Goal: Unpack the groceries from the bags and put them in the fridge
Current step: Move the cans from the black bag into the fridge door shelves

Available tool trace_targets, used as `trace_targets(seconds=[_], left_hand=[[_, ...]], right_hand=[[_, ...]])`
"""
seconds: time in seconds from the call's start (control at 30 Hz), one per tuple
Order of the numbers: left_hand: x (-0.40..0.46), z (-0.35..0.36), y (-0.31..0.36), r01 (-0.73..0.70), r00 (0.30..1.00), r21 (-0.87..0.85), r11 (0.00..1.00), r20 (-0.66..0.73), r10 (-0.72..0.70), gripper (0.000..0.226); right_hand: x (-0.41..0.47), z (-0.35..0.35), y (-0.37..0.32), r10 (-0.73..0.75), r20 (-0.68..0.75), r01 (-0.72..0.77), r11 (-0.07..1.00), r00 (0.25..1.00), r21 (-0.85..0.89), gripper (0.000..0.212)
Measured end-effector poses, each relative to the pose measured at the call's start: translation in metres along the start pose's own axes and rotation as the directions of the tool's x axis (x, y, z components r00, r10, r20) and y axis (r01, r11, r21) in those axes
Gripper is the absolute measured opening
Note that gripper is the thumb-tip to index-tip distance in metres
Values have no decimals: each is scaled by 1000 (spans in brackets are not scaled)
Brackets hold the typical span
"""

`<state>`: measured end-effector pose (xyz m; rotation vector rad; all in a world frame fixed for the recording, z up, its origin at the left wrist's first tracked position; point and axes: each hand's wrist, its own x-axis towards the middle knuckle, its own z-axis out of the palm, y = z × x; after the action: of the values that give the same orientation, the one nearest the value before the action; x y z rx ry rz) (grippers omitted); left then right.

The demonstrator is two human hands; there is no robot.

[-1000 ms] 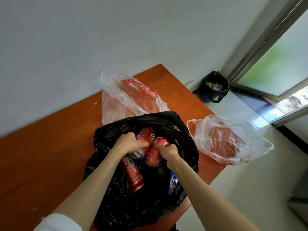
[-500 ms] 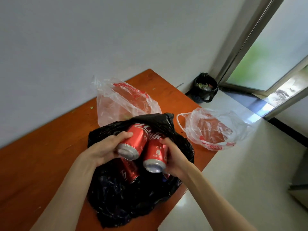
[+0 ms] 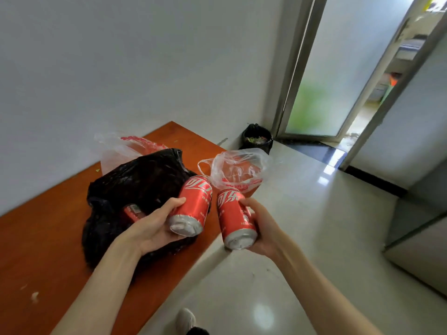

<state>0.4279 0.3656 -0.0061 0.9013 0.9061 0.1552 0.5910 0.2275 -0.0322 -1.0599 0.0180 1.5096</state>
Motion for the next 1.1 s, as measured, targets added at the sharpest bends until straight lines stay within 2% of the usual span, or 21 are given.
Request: trace_targets(seconds=[0.13, 0.23, 0.27, 0.37, 0.4, 0.5, 0.63, 0.73, 0.87, 1.0, 1.1], left_hand=[[-13, 86, -18, -18, 992, -24, 1000, 123, 21, 61], [-11, 154, -26, -26, 967, 9, 1000, 254, 23, 103], [-10, 179, -28, -30, 954, 20, 999, 298, 23, 103], [-5, 259, -32, -81, 916, 76, 994, 398, 44, 59], [-1, 286, -34, -100, 900, 105, 989, 434, 45, 54], [12, 363, -36, -173, 830, 144, 974, 554, 65, 65], [27, 463, -35, -214, 742, 97, 972, 664, 97, 45], [43, 540, -29, -249, 675, 80, 965, 729, 114, 58], [55, 638, -12, -266, 652, 85, 960, 750, 114, 77], [60, 725, 2, -312, 646, 66, 948, 747, 160, 73], [59, 776, 4, -434, 621, 63, 899, 743, 247, 70]], right_hand=[[-84, -50, -25, -159, -36, 159, 987, 987, -9, 45], [-143, -93, -46, -273, -137, 275, 961, 952, -2, 36], [-161, -108, -53, -312, -162, 319, 948, 936, 13, 39], [-210, -153, -75, -431, -244, 454, 890, 869, 45, 51], [-226, -169, -82, -468, -278, 498, 866, 839, 45, 55], [-272, -215, -109, -554, -390, 609, 793, 735, 21, 57], [-329, -270, -156, -653, -448, 725, 689, 610, -18, 39], [-367, -306, -202, -717, -481, 779, 618, 504, -104, 36], [-413, -346, -270, -766, -495, 818, 549, 410, -172, 29], [-448, -386, -327, -802, -508, 833, 490, 315, -257, 36], [-468, -412, -359, -815, -515, 846, 453, 265, -282, 32]])
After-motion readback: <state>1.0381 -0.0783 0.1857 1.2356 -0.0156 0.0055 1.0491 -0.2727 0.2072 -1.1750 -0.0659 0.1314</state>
